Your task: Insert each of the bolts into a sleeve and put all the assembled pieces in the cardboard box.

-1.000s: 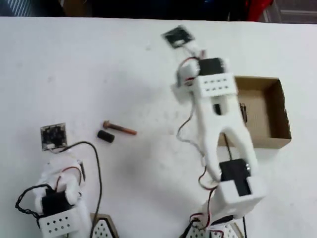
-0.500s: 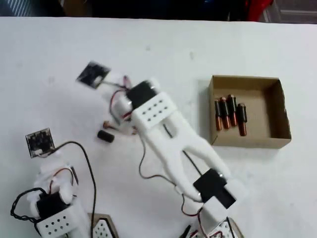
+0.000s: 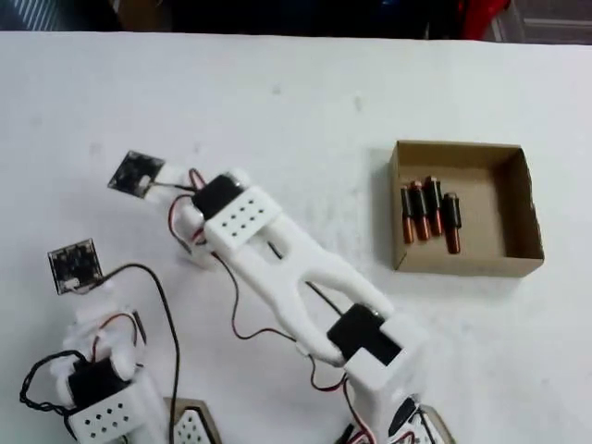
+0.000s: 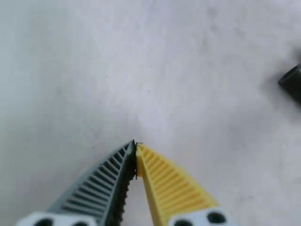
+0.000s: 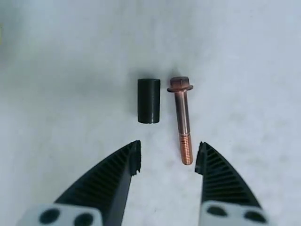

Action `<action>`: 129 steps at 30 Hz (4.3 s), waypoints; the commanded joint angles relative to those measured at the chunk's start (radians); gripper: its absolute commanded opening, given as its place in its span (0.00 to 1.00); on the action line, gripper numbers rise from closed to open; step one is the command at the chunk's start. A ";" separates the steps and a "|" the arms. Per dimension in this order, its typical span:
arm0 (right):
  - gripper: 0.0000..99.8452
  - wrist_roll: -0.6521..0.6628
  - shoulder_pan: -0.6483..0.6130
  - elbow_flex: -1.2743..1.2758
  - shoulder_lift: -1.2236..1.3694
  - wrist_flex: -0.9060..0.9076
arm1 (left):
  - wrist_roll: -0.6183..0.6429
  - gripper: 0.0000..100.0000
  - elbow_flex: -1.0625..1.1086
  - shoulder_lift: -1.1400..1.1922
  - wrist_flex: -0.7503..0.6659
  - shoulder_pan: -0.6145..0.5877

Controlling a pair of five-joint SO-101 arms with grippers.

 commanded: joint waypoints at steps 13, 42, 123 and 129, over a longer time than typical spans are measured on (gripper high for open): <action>0.17 0.009 -0.039 -0.018 -0.010 -0.015 | -0.011 0.02 -0.002 -0.002 0.006 -0.007; 0.17 0.115 -0.090 0.002 0.202 -0.157 | -0.005 0.02 -0.002 -0.002 0.006 -0.007; 0.02 0.101 0.473 0.835 -0.615 -0.168 | -0.011 0.02 -0.002 -0.002 0.006 -0.007; 0.02 0.101 0.466 0.913 -0.615 -0.200 | -0.011 0.02 -0.002 -0.002 0.006 -0.007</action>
